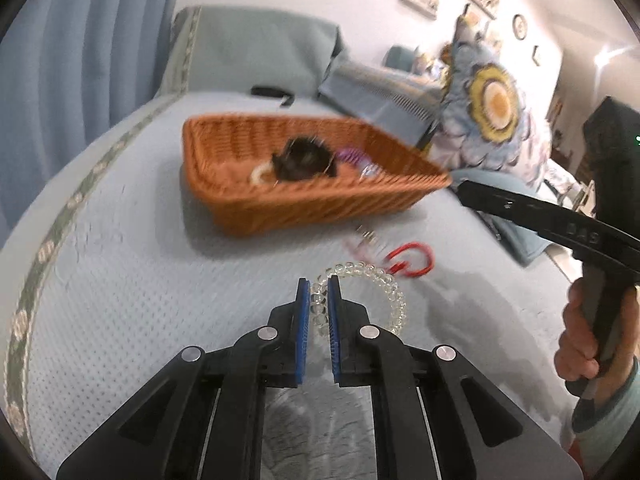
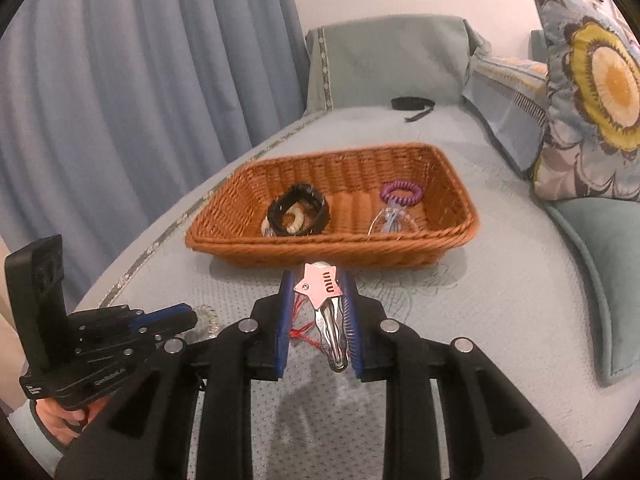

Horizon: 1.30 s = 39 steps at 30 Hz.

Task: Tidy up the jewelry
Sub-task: 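Lift the bracelet and key and carry both over the basket, then lower both grippers into the basket and open them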

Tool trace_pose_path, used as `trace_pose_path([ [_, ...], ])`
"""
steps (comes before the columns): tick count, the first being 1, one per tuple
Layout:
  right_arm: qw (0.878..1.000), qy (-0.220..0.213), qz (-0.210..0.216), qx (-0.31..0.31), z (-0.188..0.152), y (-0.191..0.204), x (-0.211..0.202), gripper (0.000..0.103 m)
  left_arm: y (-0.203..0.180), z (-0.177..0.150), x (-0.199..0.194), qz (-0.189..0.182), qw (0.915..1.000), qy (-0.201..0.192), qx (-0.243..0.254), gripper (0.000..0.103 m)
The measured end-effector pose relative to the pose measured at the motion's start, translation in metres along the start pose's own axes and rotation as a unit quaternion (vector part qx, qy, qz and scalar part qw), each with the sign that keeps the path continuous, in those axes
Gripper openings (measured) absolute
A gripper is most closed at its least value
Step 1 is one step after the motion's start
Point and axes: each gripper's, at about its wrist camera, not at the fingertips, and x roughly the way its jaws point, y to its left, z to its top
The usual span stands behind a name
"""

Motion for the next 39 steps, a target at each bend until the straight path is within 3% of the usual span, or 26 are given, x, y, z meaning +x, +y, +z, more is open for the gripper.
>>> trace_pose_path([
  [9,0.999,-0.041,-0.015,-0.004,0.045,-0.001,-0.009,0.021,-0.007,0.067,-0.017,0.023,0.9974,-0.067,0.006,0.007],
  [13,0.999,-0.026,-0.026,-0.011,0.072,-0.004,0.018,0.021,0.0,0.103,-0.001,0.03,0.9967,-0.075,-0.005,0.007],
  [17,0.999,0.017,-0.034,-0.001,0.096,-0.015,0.06,0.021,0.01,0.124,0.027,0.047,0.9972,-0.057,-0.012,0.007],
  [25,0.994,0.086,-0.059,0.029,0.095,-0.032,0.118,0.021,0.025,0.121,0.078,0.08,0.9966,-0.003,-0.019,0.007],
  [36,0.989,0.123,-0.051,0.061,0.081,-0.049,0.135,0.021,0.032,0.111,0.086,0.079,0.9965,0.011,-0.024,0.009],
  [38,0.99,0.117,-0.045,0.066,0.081,-0.05,0.131,0.025,0.03,0.111,0.082,0.064,0.9976,0.009,-0.025,0.021],
  [39,0.99,0.114,-0.047,0.065,0.081,-0.05,0.129,0.029,0.029,0.112,0.079,0.063,0.9977,0.005,-0.023,0.033],
])
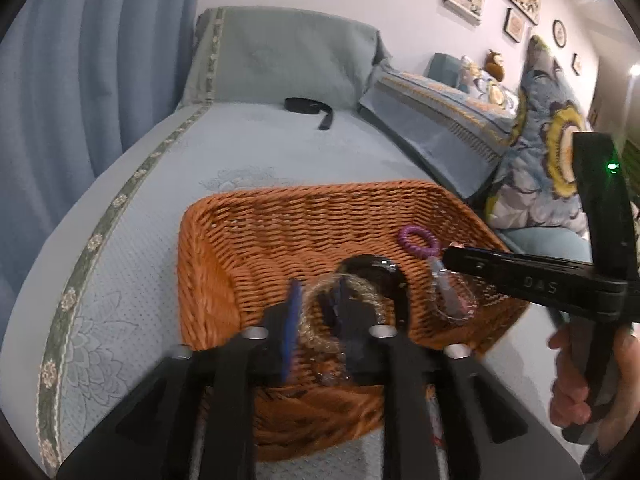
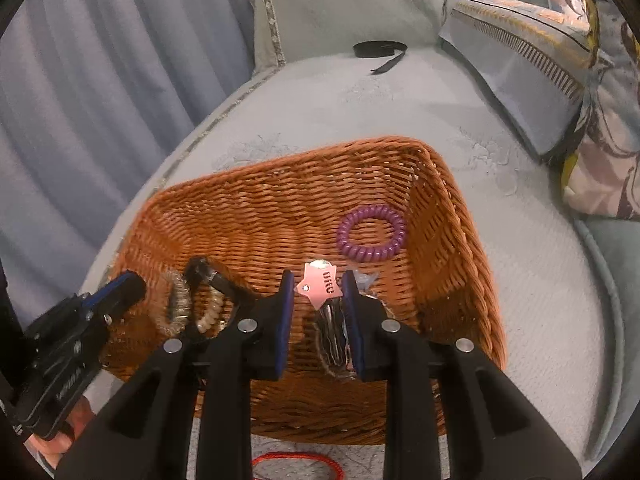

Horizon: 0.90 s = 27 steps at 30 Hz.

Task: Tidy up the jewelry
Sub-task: 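Lower both grippers into the basket and open them, then grasp the red cord on the bed with the right gripper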

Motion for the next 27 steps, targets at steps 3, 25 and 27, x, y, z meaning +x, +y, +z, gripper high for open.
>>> trace_pose_path([
  [3,1.0,-0.018,0.002,-0.004,-0.001,0.002,-0.013,0.043,-0.005,0.001,-0.014,-0.003,0.9998,-0.02,0.006,0.04],
  [25,0.998,-0.057,0.016,0.004,-0.122,-0.004,-0.084,0.036,-0.019,-0.091,-0.13,-0.059,0.9956,-0.071,-0.013,0.04],
  [27,0.999,-0.05,0.008,0.006,-0.123,-0.007,-0.073,0.036,-0.017,-0.099,-0.118,-0.061,0.9962,-0.061,-0.014,0.04],
])
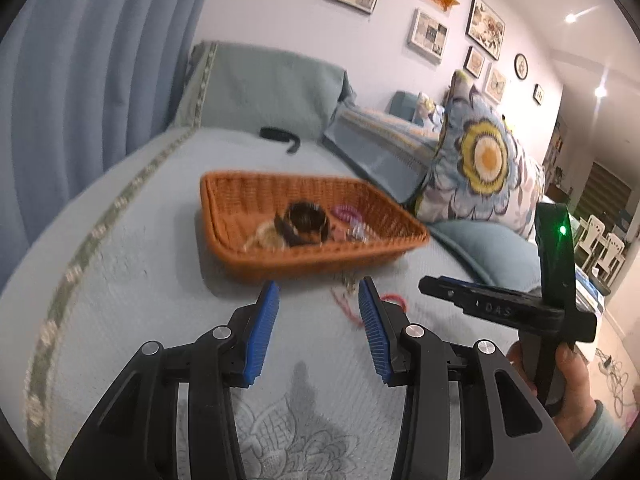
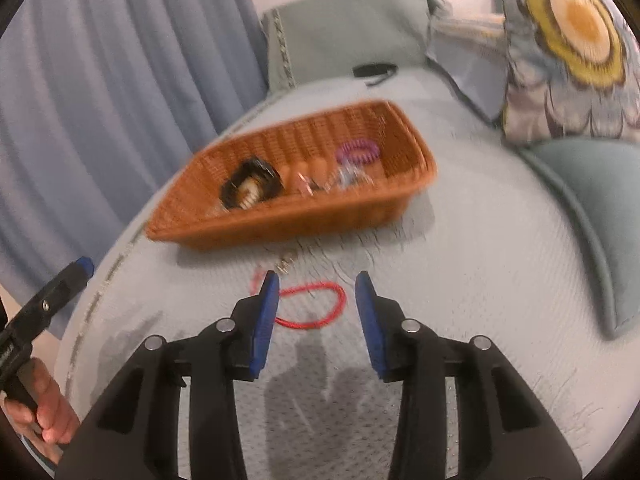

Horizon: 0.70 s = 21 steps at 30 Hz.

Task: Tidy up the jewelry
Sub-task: 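Grasp the red cord on the bed with the right gripper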

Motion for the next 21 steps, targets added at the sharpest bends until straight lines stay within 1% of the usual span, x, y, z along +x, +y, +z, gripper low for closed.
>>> trace_pose_path([
  [2,1.0,0.004,0.001,-0.003,-0.002,0.001,0.009,0.034,0.004,-0.006,0.011,-0.002,0.9999,0.014,-0.003,0.04],
  [5,1.0,0.015,-0.008,-0.017,-0.004,0.006,0.021,0.034,0.009,-0.013,0.02,0.002,0.9997,0.024,-0.007,0.04],
  [8,0.999,0.022,-0.018,-0.029,-0.007,0.01,0.028,0.032,0.011,-0.016,0.023,0.004,0.9996,0.027,-0.01,0.04],
  [12,0.999,0.023,-0.026,-0.028,-0.006,0.009,0.03,0.032,0.01,-0.019,0.028,0.004,0.9995,0.03,-0.012,0.04],
  [15,0.998,0.038,-0.036,-0.025,-0.003,0.008,0.039,0.032,0.008,-0.022,0.032,0.008,0.9993,0.035,-0.008,0.04],
  [17,0.998,0.052,-0.035,-0.032,-0.004,0.01,0.044,0.015,0.006,-0.025,0.036,0.009,0.9991,0.04,-0.006,0.04],
  [19,0.995,0.059,-0.059,-0.047,-0.006,0.016,0.046,0.006,0.005,-0.025,0.039,0.009,0.999,0.043,-0.003,0.04],
  [21,0.994,0.058,-0.068,-0.054,-0.008,0.018,0.044,0.004,0.003,-0.026,0.04,0.008,0.999,0.044,-0.002,0.04],
])
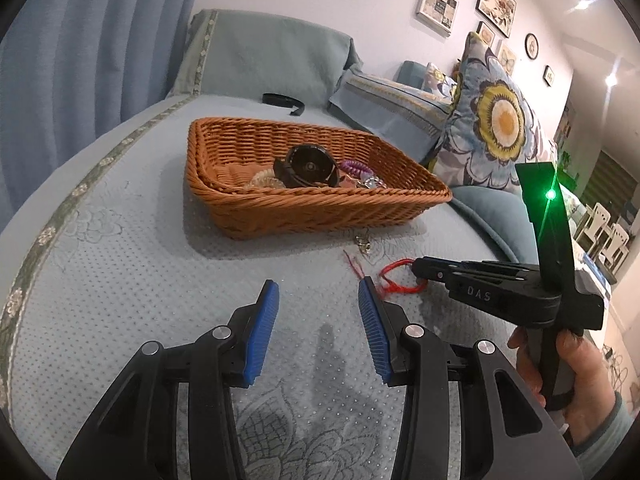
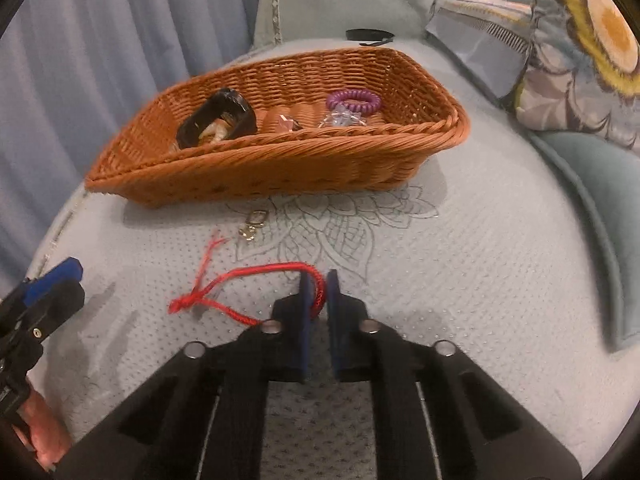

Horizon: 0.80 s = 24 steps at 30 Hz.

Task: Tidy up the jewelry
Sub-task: 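Grasp the small gold clasp with the left gripper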

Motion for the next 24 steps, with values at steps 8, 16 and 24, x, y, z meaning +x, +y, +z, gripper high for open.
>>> trace_pose_path([
  [8,0.999,0.006,-0.04,0.035,-0.001,-0.042,-0.006,0.004,-0.02,0.013,0.027,-0.019,0.9996,0.018,0.008,0.04],
  [16,0.997,0.017,-0.015,0.068,-0.007,-0.074,-0.013,0.004,-0.052,0.035,0.093,0.002,0.997,0.077,0.012,0.039],
  [24,0.998,0.018,-0.002,0.06,-0.006,-0.068,-0.01,0.004,-0.065,0.039,0.121,0.043,0.9924,0.111,0.032,0.031],
])
